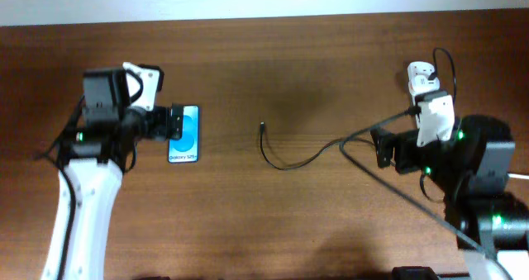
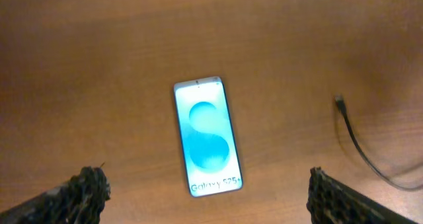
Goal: Plug charger to phone and switch on socket
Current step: 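Move the left gripper to the phone and grasp its top edge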
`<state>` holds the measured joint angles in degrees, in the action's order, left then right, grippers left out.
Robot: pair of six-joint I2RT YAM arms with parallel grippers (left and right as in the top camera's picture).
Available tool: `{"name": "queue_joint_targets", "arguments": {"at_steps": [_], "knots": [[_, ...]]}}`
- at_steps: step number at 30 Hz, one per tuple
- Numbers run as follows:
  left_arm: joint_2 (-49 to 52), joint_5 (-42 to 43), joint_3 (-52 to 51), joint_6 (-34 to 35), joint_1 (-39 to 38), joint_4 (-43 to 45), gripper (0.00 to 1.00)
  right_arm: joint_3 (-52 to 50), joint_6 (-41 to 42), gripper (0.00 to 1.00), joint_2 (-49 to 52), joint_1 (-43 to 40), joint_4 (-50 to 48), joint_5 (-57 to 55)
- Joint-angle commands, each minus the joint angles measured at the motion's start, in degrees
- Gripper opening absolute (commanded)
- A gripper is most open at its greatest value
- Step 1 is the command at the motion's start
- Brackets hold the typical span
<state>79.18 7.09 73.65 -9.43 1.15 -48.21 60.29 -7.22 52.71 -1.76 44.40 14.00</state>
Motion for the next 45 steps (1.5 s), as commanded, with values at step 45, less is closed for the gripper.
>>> {"name": "queue_joint_targets", "arguments": {"at_steps": [45], "knots": [[43.6, -9.0, 13.6, 12.5, -4.9, -3.4, 0.86, 7.4, 0.6, 0.98, 19.8, 0.3, 5.1, 13.7]]}}
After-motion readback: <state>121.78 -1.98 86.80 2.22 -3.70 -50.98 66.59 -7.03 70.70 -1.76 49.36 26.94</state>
